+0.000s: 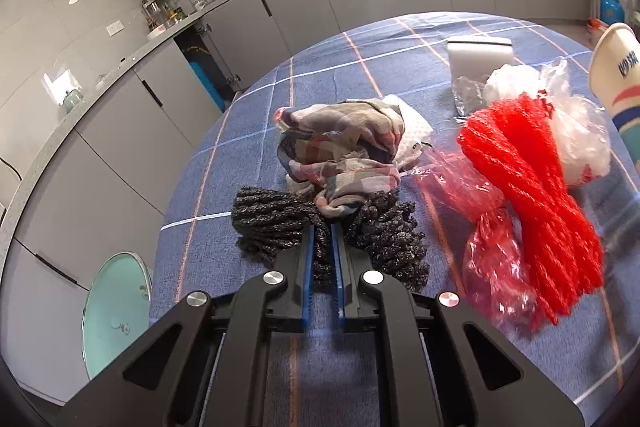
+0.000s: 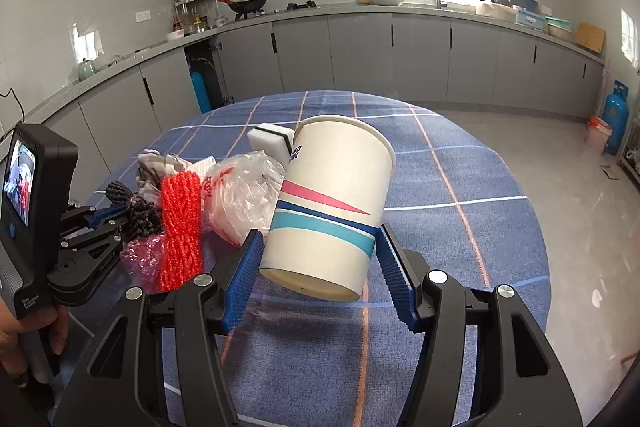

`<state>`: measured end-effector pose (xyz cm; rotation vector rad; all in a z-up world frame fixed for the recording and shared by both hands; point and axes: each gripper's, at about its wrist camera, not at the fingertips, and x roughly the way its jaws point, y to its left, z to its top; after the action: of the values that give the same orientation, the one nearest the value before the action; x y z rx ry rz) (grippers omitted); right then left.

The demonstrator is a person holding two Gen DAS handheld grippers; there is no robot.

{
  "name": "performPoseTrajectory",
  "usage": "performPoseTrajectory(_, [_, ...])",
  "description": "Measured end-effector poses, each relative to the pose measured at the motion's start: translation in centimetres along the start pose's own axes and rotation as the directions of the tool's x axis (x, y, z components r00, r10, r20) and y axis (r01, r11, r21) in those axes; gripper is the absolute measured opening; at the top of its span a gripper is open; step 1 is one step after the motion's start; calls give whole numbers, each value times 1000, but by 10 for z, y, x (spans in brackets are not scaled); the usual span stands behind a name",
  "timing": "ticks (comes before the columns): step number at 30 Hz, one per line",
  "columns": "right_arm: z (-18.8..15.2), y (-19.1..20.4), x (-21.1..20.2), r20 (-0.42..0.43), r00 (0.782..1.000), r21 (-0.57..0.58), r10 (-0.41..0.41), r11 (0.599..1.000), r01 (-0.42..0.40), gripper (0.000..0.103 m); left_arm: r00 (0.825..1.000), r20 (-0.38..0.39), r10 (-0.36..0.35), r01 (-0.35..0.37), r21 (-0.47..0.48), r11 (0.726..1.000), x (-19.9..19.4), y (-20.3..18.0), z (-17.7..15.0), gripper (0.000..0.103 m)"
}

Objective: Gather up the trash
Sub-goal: 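Grasp the black knitted scrubber with the left gripper, then carry the paper cup and black scrubber over the teal bin with both grippers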

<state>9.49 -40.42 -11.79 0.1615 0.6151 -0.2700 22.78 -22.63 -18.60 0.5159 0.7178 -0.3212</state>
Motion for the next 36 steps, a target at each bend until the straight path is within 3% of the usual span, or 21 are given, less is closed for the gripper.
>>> performPoseTrajectory(6, [5, 10, -14, 30, 999, -15, 20, 1000, -19, 58, 998, 55, -9, 10, -13, 1000, -32, 25, -8, 8])
performPoseTrajectory(16, [12, 50, -23, 51, 993, -71, 110, 992, -106, 58, 994, 93, 63, -57, -69, 996, -70, 74, -25, 8])
performPoseTrajectory(28, [27, 119, -16, 59, 966, -163, 252, 957, -240, 58, 985, 111, 134, -116, -161, 980, -93, 129, -47, 8])
performPoseTrajectory(36, [32, 159, -9, 47, 951, -220, 305, 932, -288, 58, 977, 108, 182, -158, -203, 966, -102, 163, -65, 8])
